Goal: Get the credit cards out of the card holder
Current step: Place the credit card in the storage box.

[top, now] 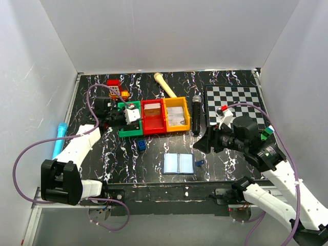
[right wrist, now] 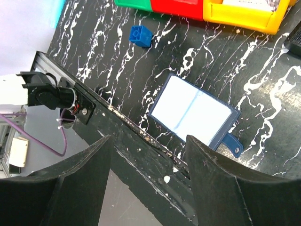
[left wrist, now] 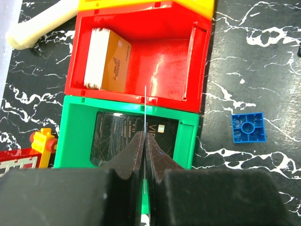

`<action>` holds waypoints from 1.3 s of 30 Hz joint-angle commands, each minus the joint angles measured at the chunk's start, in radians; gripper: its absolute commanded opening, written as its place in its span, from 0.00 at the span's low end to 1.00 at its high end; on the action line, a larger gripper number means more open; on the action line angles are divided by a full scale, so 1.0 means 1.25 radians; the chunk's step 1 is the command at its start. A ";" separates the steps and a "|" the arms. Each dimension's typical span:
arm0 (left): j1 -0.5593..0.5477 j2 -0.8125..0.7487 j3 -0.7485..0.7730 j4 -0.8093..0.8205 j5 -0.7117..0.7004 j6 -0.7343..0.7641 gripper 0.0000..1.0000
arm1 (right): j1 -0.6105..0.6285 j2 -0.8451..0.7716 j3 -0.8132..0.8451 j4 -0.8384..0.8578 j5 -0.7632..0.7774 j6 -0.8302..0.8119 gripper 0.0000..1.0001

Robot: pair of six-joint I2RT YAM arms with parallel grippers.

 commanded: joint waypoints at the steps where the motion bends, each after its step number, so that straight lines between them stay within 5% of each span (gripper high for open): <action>1: 0.029 -0.032 0.000 0.039 0.000 0.001 0.00 | 0.002 0.003 -0.022 0.019 -0.024 0.006 0.70; 13: 0.073 -0.104 -0.085 0.049 -0.018 0.019 0.00 | 0.002 0.013 -0.048 0.058 -0.048 0.027 0.70; 39: 0.069 0.009 -0.111 0.179 -0.022 0.121 0.00 | 0.002 0.032 -0.090 0.109 -0.060 0.077 0.70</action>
